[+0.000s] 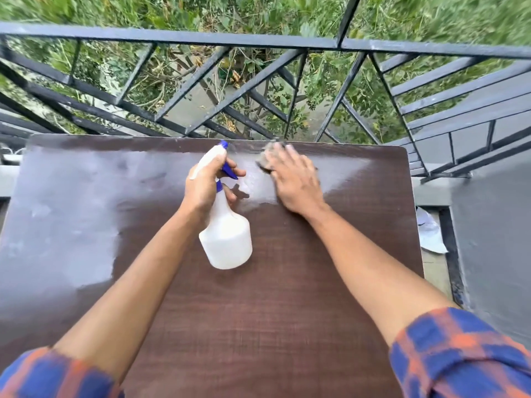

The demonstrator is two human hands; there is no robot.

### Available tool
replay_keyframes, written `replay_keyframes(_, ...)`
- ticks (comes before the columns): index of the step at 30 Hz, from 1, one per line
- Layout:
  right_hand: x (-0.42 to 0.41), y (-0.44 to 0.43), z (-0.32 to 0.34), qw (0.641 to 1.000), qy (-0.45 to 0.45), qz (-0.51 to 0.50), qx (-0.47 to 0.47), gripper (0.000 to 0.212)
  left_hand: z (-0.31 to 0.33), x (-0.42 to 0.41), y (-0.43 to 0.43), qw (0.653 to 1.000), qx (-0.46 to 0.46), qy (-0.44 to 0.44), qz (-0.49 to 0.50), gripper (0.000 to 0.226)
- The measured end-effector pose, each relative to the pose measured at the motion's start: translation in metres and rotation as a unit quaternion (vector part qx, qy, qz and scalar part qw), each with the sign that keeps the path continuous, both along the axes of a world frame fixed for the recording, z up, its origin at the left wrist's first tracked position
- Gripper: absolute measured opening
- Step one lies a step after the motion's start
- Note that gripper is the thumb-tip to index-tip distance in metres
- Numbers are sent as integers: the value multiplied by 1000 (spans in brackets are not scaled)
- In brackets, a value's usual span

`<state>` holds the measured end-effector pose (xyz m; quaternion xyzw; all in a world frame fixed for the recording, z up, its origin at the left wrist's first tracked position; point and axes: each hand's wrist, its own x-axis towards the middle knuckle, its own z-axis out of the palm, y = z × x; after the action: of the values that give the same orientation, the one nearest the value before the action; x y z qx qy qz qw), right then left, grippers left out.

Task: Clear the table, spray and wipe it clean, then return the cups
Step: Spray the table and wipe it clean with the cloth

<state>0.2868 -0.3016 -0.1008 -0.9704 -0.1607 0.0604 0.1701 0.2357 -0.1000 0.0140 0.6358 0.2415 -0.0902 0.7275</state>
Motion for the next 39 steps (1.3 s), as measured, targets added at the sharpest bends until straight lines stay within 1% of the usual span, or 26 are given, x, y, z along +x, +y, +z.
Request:
replay_keyframes(1, 2, -27, 0, 999, -8, -41, -6, 56, 2, -1, -1, 1000, -3, 3, -2, 35)
replay_keyframes(3, 7, -83, 3, 987, -12, -158, -30, 57, 3, -4, -3, 1000, -10, 8, -2, 34)
replay_keyframes(5, 4, -133, 7, 960, 9, -277, -46, 58, 4, -7, -4, 1000, -16, 10, -1, 34)
replay_keyframes(7, -4, -168, 10, 938, 37, -341, -55, 58, 4, -11, -4, 1000, -15, 9, -7, 34)
replay_keyframes(10, -1, -174, 11, 907, 63, -411, -62, 57, 4, -17, 0, 1000, -6, 10, -10, 35)
replay_keyframes(12, 11, -152, 16, 884, 84, -458, -46, 58, 4, -21, 4, 1000, 3, 10, -13, 35)
replay_keyframes(13, 19, -137, 20, 879, 91, -466, -36, 58, 4, -22, 6, 1000, 5, 8, -15, 35)
replay_keyframes(14, 24, -120, 22, 886, 87, -453, -37, 57, 3, -24, 8, 1000, 7, 8, -17, 35)
replay_keyframes(15, 27, -101, 24, 905, 69, -416, -49, 56, 2, -25, 9, 1000, 8, 7, -19, 36)
replay_keyframes(17, 25, -53, 23, 950, 36, -304, -62, 58, 1, -27, 12, 1000, 13, -1, -22, 36)
replay_keyframes(19, 9, 2, 23, 978, 42, -199, -42, 65, 2, -30, 13, 999, 19, -8, -25, 36)
replay_keyframes(20, -5, 27, 22, 987, 50, -145, -36, 64, 4, -31, 12, 999, 19, -10, -24, 36)
replay_keyframes(22, -39, 56, 18, 997, 63, -42, -29, 58, 7, -33, 8, 1000, 15, -12, -18, 36)
replay_keyframes(24, -77, 53, 15, 998, 44, 29, -22, 55, 8, -35, 6, 1000, 6, -9, -12, 36)
replay_keyframes(26, -110, 21, 8, 997, 15, 66, -33, 53, 7, -37, 4, 1000, -2, -5, -15, 36)
replay_keyframes(27, -119, -2, 4, 997, 10, 61, -40, 53, 7, -39, 3, 1000, -3, -3, -21, 36)
replay_keyframes(28, -122, -28, 2, 998, 2, 32, -54, 53, 7, -40, 2, 1000, -3, 0, -26, 35)
replay_keyframes(30, -117, -88, -1, 992, -13, -87, -90, 54, 9, -44, -2, 999, -7, 6, -34, 35)
replay_keyframes(32, -112, -151, 2, 965, 27, -242, -93, 56, 13, -49, -6, 999, -13, 6, -38, 35)
replay_keyframes(34, -110, -195, 6, 933, 76, -345, -72, 60, 16, -54, -7, 999, -20, 3, -36, 35)
replay_keyframes(36, -108, -200, 8, 913, 97, -392, -60, 60, 18, -59, -6, 999, -28, -2, -29, 34)
replay_keyframes(39, -108, -150, 10, 878, 110, -462, -61, 59, 18, -67, -3, 999, -24, -1, -35, 34)
